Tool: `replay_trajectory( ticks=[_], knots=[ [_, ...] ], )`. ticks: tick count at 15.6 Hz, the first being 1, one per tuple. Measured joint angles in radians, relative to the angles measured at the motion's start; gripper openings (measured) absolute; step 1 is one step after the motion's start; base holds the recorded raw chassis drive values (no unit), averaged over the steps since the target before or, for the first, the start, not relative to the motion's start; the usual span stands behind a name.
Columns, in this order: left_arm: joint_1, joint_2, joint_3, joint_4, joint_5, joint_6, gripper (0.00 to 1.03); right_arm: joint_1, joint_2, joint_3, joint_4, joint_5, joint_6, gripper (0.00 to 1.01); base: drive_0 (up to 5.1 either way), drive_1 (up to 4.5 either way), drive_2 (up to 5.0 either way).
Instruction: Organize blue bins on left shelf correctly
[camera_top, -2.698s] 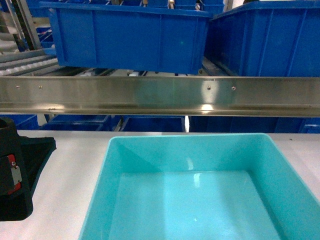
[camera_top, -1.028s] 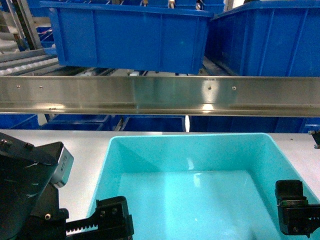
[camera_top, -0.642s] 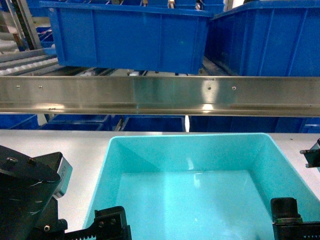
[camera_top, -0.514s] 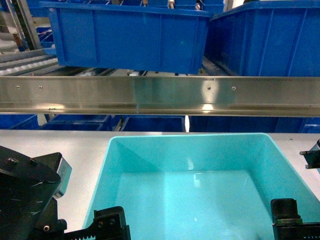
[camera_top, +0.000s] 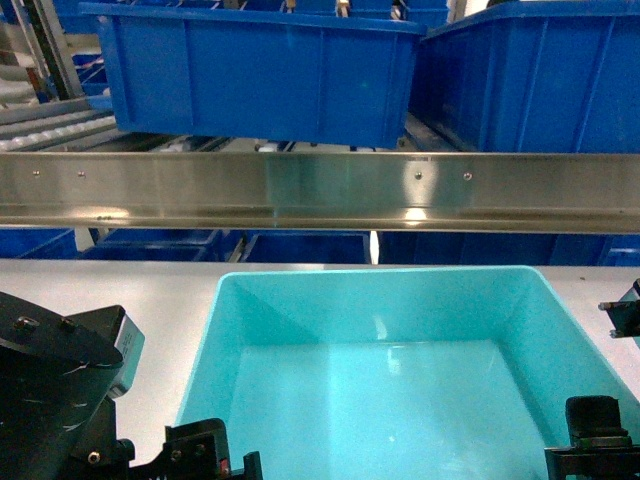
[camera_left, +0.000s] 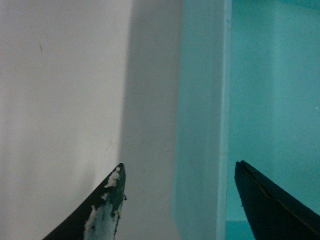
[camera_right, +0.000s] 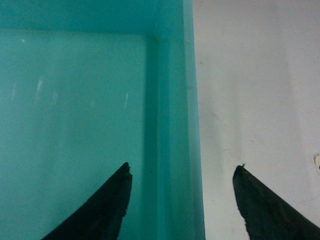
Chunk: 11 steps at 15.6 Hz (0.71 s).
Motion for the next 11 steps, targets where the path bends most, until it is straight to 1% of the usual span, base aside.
replay_trajectory(
  ticks=[1, 3, 4, 5, 6, 7, 9, 11],
  knots=[
    [0.000, 0.000, 0.000, 0.000, 0.000, 0.000, 0.55, 0.000, 0.000, 0.000, 0.000, 0.000, 0.000, 0.48, 0.0, 0.00, 0.0],
    [0.000, 0.000, 0.000, 0.000, 0.000, 0.000, 0.31, 0.000, 0.000, 0.000, 0.000, 0.000, 0.000, 0.25, 0.0, 0.00, 0.0],
    [0.000, 0.000, 0.000, 0.003, 0.003, 0.000, 0.22, 0.000, 0.000, 0.000, 0.000, -0.003, 0.000, 0.16, 0.0, 0.00, 0.0],
    [-0.002, 0.000, 0.004, 0.004, 0.011, 0.000, 0.10, 0.001, 0.000, 0.000, 0.002, -0.018, 0.005, 0.04, 0.0, 0.00, 0.0],
    [-0.002, 0.000, 0.005, 0.003, 0.007, 0.008, 0.02, 0.001, -0.001, 0.001, 0.005, -0.031, 0.013, 0.02, 0.0, 0.00, 0.0],
    [-0.002, 0.000, 0.005, 0.003, 0.006, 0.020, 0.02, 0.001, -0.002, 0.001, 0.005, -0.031, 0.019, 0.02, 0.0, 0.00, 0.0],
    [-0.002, 0.000, 0.005, 0.003, 0.006, 0.026, 0.02, 0.001, -0.002, 0.001, 0.005, -0.031, 0.020, 0.02, 0.0, 0.00, 0.0],
    [0.000, -0.013, 0.005, -0.013, -0.004, 0.033, 0.02, 0.001, -0.034, 0.000, -0.016, -0.045, 0.018, 0.02, 0.0, 0.00, 0.0]
  ],
)
